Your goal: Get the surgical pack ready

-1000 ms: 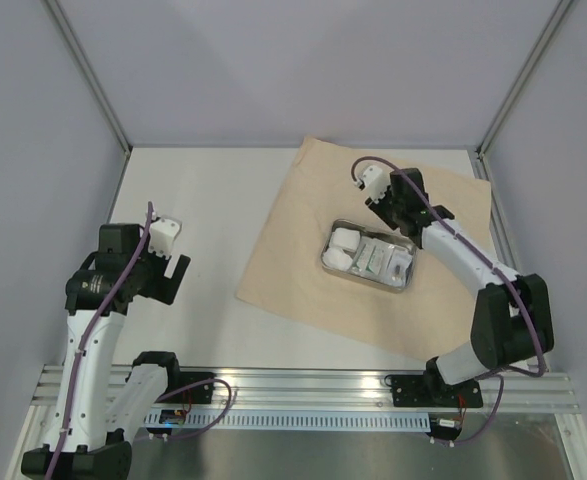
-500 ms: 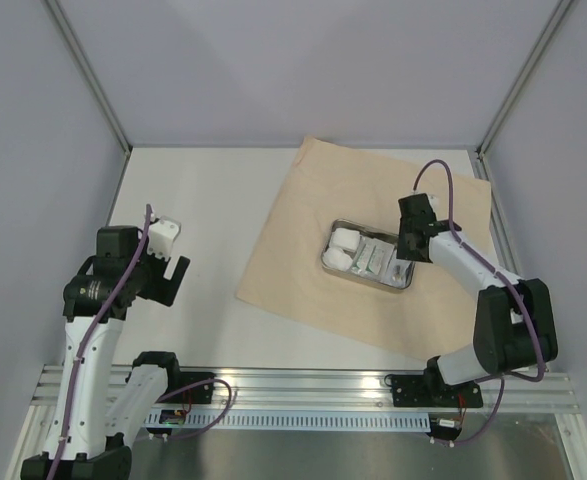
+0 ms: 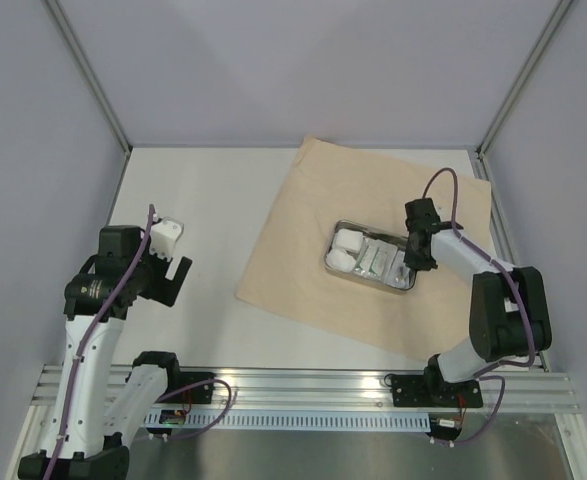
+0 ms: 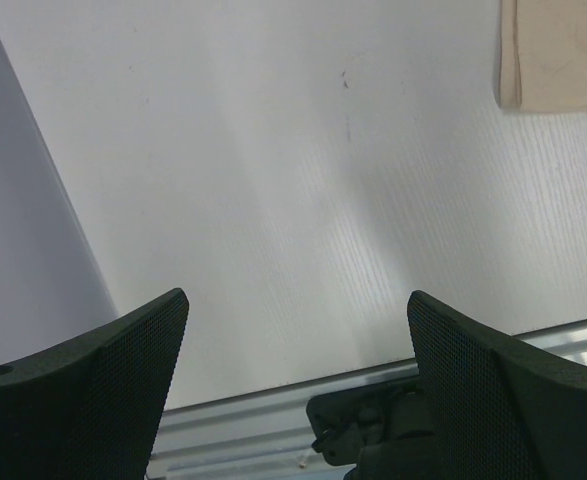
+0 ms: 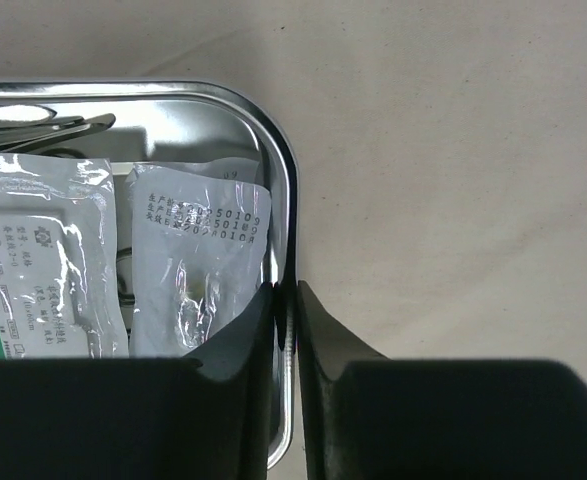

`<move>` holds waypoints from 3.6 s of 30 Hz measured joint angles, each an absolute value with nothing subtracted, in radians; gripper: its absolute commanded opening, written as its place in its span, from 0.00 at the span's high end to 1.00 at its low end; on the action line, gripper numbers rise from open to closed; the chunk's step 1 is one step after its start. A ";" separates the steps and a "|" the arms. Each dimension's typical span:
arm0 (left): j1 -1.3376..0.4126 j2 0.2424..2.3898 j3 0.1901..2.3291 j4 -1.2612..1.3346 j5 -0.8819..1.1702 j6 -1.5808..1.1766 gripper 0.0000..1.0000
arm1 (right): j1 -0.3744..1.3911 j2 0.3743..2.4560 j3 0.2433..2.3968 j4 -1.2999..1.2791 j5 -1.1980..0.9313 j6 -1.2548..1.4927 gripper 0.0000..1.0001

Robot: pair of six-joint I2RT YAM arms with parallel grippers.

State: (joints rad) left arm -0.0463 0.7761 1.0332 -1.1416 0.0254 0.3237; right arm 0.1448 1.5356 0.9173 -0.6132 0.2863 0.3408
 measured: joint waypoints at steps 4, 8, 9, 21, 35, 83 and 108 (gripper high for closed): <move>-0.046 0.778 1.033 -1.142 0.025 0.324 0.00 | 0.136 1.561 0.942 -0.606 0.276 0.308 0.99; -0.047 0.786 1.033 -1.141 0.035 0.333 0.02 | 0.131 1.618 0.999 -0.591 0.285 0.217 1.00; -0.049 0.794 1.033 -1.141 0.047 0.339 0.05 | 0.128 1.632 1.016 -0.585 0.284 0.191 0.99; -0.276 1.131 1.091 -1.119 0.150 0.363 0.15 | 0.046 1.853 1.310 -0.499 0.225 -0.241 1.00; -0.451 1.475 1.153 -1.042 0.186 0.355 0.15 | 0.043 1.943 1.368 -0.492 0.049 -0.631 1.00; -0.509 1.852 1.234 -0.856 -0.016 0.279 1.00 | 0.044 1.425 1.254 -0.538 0.137 -0.097 0.54; -0.004 1.922 1.518 -0.924 -0.194 0.482 1.00 | 0.204 1.590 1.176 -0.546 -0.255 0.234 0.64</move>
